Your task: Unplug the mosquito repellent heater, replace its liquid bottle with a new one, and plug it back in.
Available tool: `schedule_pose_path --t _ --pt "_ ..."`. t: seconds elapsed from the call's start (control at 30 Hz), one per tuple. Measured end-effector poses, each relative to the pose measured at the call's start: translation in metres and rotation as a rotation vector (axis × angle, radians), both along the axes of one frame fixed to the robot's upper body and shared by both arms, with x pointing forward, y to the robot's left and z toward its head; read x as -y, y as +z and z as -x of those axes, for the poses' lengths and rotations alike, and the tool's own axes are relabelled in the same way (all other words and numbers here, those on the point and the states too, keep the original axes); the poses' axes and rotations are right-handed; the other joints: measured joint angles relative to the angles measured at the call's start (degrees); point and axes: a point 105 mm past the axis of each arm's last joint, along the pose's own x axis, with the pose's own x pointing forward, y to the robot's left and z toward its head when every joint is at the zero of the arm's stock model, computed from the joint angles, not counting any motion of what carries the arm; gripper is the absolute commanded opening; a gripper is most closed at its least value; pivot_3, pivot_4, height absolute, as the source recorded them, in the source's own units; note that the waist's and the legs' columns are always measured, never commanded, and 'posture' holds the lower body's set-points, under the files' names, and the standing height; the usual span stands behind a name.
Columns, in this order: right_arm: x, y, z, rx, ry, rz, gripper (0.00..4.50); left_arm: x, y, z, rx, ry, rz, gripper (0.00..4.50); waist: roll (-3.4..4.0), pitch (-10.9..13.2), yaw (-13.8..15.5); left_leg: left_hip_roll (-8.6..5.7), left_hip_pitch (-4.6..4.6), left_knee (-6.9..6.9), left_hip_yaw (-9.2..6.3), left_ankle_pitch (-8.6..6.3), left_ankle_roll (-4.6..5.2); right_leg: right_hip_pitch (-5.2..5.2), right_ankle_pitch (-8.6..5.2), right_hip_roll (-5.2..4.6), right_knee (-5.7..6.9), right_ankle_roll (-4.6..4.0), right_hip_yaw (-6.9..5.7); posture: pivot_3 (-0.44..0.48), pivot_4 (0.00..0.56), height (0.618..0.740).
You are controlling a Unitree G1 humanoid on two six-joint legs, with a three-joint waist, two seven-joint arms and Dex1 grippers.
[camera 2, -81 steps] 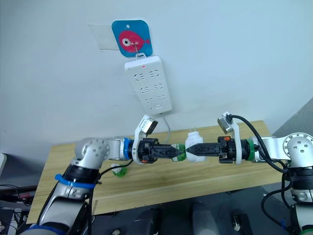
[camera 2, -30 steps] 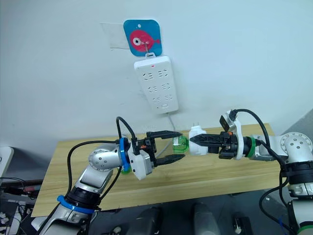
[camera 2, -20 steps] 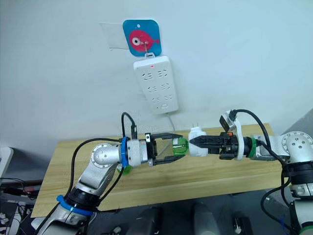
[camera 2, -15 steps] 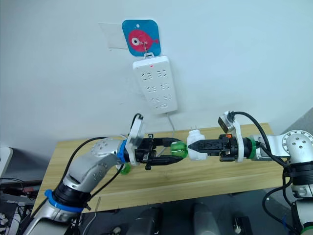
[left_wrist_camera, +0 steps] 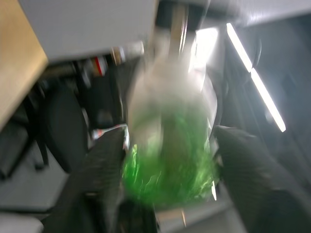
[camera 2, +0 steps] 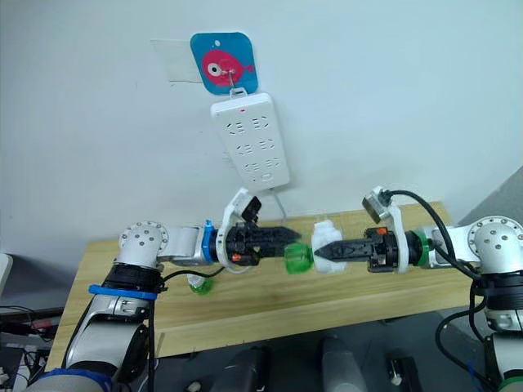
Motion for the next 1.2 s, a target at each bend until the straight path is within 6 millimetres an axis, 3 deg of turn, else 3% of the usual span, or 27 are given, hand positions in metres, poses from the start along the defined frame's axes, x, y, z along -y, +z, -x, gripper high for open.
schedule_pose_path --t 0.03,0.23,0.37,0.47,0.6,0.8,1.07,1.2 --pt "0.0 0.0 0.0 -0.001 0.002 -0.001 3.06 0.0 0.003 -0.002 0.006 0.015 0.014 4.49 0.0 0.0 0.1 -0.01 0.0 0.01 0.02 0.0 0.0 0.01 0.0 -0.01 -0.02 0.0 0.01 -0.102 0.234 0.74" --pt "0.001 -0.001 -0.002 -0.013 -0.008 -0.015 3.06 -0.012 0.007 -0.008 0.112 0.125 -0.046 4.49 0.0 0.0 0.3 0.0 0.0 -0.03 0.11 0.0 -0.01 -0.02 0.01 -0.05 -0.07 -0.01 0.1 -0.104 0.231 0.74" --pt "0.01 -0.002 -0.013 -0.043 -0.078 -0.031 3.06 -0.031 0.018 -0.012 0.55 0.28 -0.203 4.49 0.0 0.0 0.4 0.02 0.02 -0.15 0.25 0.01 -0.05 -0.04 0.0 -0.06 -0.15 -0.09 0.2 -0.087 0.23 0.74" --pt "0.014 -0.004 -0.018 -0.057 -0.117 -0.034 3.06 -0.029 0.026 0.005 0.889 0.251 -0.198 4.49 0.01 0.0 0.9 0.0 0.0 -0.17 0.3 0.0 -0.03 -0.04 -0.01 -0.1 -0.25 -0.11 0.26 -0.076 0.224 0.74" --pt "0.012 -0.006 -0.02 -0.071 -0.128 -0.041 3.06 -0.026 0.01 0.024 1.282 0.186 -0.21 4.49 0.02 0.0 1.4 0.02 -0.01 -0.16 0.37 -0.02 -0.01 -0.05 -0.01 -0.12 -0.27 -0.12 0.5 -0.069 0.221 0.74" --pt "0.013 -0.007 -0.026 -0.087 -0.158 -0.053 3.06 -0.026 -0.001 0.034 1.795 0.173 -0.198 4.49 0.01 0.0 2.1 0.02 0.01 -0.09 0.55 -0.02 0.03 -0.04 0.04 -0.11 -0.28 -0.03 0.82 -0.076 0.219 0.74" --pt "0.008 0.003 -0.024 -0.079 -0.137 -0.082 3.06 -0.009 -0.013 0.024 2.047 0.258 -0.181 4.49 0.01 0.0 1.9 0.0 0.02 -0.04 0.65 -0.05 0.11 -0.04 0.14 -0.06 -0.26 0.16 0.88 -0.088 0.218 0.74" --pt "0.003 0.009 -0.021 -0.065 -0.119 -0.1 3.06 -0.002 -0.02 0.02 2.083 0.286 -0.18 4.49 0.01 0.0 1.6 0.02 0.05 -0.05 0.69 -0.07 0.14 -0.06 0.16 -0.03 -0.23 0.19 0.88 -0.099 0.222 0.74"
